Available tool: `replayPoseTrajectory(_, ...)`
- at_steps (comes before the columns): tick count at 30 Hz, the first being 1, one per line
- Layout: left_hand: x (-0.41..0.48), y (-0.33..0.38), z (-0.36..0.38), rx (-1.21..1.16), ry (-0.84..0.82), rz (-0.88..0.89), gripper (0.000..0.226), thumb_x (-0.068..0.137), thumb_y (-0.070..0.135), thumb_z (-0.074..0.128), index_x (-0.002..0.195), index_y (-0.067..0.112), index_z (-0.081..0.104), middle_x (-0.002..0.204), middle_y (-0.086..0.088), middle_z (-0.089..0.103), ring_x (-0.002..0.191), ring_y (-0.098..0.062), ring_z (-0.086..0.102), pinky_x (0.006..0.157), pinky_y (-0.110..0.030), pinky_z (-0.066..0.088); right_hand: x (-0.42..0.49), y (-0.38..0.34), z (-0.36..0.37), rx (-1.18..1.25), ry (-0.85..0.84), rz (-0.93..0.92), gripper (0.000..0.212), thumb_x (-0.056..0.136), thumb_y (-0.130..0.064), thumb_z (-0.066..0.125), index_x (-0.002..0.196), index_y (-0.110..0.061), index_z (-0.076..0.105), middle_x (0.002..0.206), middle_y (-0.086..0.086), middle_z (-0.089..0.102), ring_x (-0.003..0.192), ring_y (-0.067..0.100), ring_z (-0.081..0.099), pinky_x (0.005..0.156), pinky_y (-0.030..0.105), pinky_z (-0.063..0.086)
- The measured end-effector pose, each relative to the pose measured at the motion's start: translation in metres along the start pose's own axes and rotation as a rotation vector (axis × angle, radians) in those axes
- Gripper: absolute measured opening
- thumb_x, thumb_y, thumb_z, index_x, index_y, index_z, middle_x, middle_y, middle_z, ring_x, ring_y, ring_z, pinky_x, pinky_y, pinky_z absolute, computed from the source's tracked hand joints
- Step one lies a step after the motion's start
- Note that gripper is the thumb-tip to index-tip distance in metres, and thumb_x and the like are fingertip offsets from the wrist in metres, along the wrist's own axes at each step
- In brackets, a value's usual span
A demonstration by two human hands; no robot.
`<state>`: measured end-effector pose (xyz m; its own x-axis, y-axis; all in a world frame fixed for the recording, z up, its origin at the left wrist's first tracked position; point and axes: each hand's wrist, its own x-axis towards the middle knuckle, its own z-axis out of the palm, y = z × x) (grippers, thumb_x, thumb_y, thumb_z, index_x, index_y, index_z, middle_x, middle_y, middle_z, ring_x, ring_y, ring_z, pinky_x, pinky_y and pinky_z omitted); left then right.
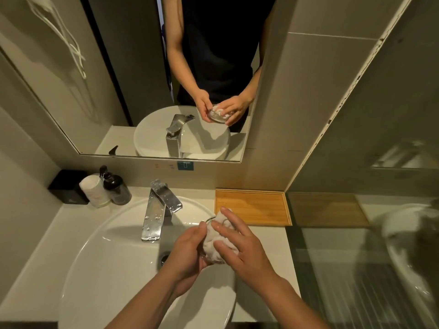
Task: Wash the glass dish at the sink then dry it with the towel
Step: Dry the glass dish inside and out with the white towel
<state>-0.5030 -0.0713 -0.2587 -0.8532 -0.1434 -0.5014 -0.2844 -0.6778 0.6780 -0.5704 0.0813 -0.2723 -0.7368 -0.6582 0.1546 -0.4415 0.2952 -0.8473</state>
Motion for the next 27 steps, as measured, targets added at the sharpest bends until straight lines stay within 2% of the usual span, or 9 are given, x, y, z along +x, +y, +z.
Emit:
replayPoseTrajectory(4,0.007,-0.012,0.018,0.017,0.171,0.162,0.042,0.106,0.034,0.043,0.127,0.003,0.060,0.119,-0.021,0.074,0.111,-0.038,0.071,0.086,-0.047,0.060,0.000,-0.004,0.020,0.102,0.302,0.087,0.037,0.103,-0.027,0.057,0.137,-0.039,0.060,0.156,-0.033,0.034,0.145,-0.004,0.036,0.108,0.026,0.051)
replayPoseTrajectory(8,0.003,-0.022,0.034,-0.035,0.220,0.237,0.037,0.106,0.032,0.042,0.126,0.005,0.059,0.120,-0.016,0.075,0.113,-0.030,0.071,0.084,-0.038,0.058,0.000,-0.018,0.039,0.175,0.534,0.142,0.042,0.101,-0.022,0.058,0.136,-0.046,0.059,0.152,-0.035,0.034,0.143,-0.004,0.038,0.099,0.025,0.057)
replayPoseTrajectory(11,0.004,-0.008,0.025,-0.078,0.154,0.154,0.039,0.104,0.026,0.048,0.130,-0.002,0.055,0.126,-0.026,0.069,0.114,-0.037,0.069,0.087,-0.046,0.058,0.001,-0.019,0.028,0.255,0.451,0.148,0.049,0.101,-0.017,0.062,0.131,-0.055,0.059,0.149,-0.039,0.035,0.140,-0.005,0.041,0.095,0.022,0.058)
replayPoseTrajectory(13,0.006,0.011,0.017,-0.030,0.089,0.062,0.044,0.102,0.029,0.050,0.131,-0.004,0.056,0.130,-0.032,0.064,0.117,-0.043,0.065,0.095,-0.056,0.053,0.000,-0.016,0.014,0.260,0.331,0.101,0.043,0.102,-0.024,0.060,0.130,-0.056,0.060,0.149,-0.040,0.035,0.139,-0.005,0.042,0.093,0.015,0.055)
replayPoseTrajectory(15,0.006,0.032,0.016,0.099,0.044,0.003,0.044,0.100,0.034,0.052,0.126,0.001,0.065,0.126,-0.029,0.068,0.114,-0.041,0.068,0.089,-0.051,0.058,0.002,-0.014,0.000,0.156,0.216,0.028,0.038,0.101,-0.029,0.059,0.134,-0.049,0.061,0.153,-0.034,0.035,0.142,-0.004,0.039,0.101,0.011,0.047)
replayPoseTrajectory(18,0.006,0.045,0.019,0.260,0.032,0.004,0.038,0.101,0.036,0.053,0.113,0.007,0.074,0.116,-0.022,0.075,0.095,-0.029,0.073,0.074,-0.035,0.059,0.008,-0.012,-0.011,0.052,0.140,-0.053,0.036,0.103,-0.025,0.060,0.137,-0.034,0.064,0.158,-0.021,0.038,0.145,-0.002,0.037,0.110,0.011,0.038)
replayPoseTrajectory(21,0.005,0.041,0.026,0.239,0.060,0.083,0.043,0.106,0.034,0.043,0.117,0.004,0.072,0.112,-0.021,0.077,0.095,-0.030,0.076,0.068,-0.032,0.060,0.013,-0.014,-0.010,0.036,0.214,-0.059,0.034,0.102,-0.022,0.059,0.135,-0.029,0.066,0.155,-0.014,0.043,0.143,-0.004,0.039,0.109,0.009,0.038)
replayPoseTrajectory(23,0.005,0.032,0.035,0.209,0.125,0.164,0.046,0.108,0.034,0.037,0.120,0.004,0.070,0.112,-0.020,0.077,0.098,-0.029,0.076,0.071,-0.033,0.060,0.014,-0.017,-0.002,0.043,0.328,-0.007,0.034,0.102,-0.023,0.057,0.134,-0.027,0.067,0.153,-0.015,0.045,0.141,-0.005,0.041,0.107,0.007,0.038)
replayPoseTrajectory(27,0.002,0.005,0.052,0.056,0.252,0.305,0.045,0.109,0.032,0.034,0.120,0.004,0.067,0.116,-0.020,0.075,0.110,-0.034,0.072,0.096,-0.049,0.054,0.018,-0.028,0.017,0.093,0.510,0.055,0.036,0.101,-0.013,0.059,0.135,-0.025,0.064,0.149,-0.021,0.041,0.138,-0.011,0.040,0.101,0.002,0.039)
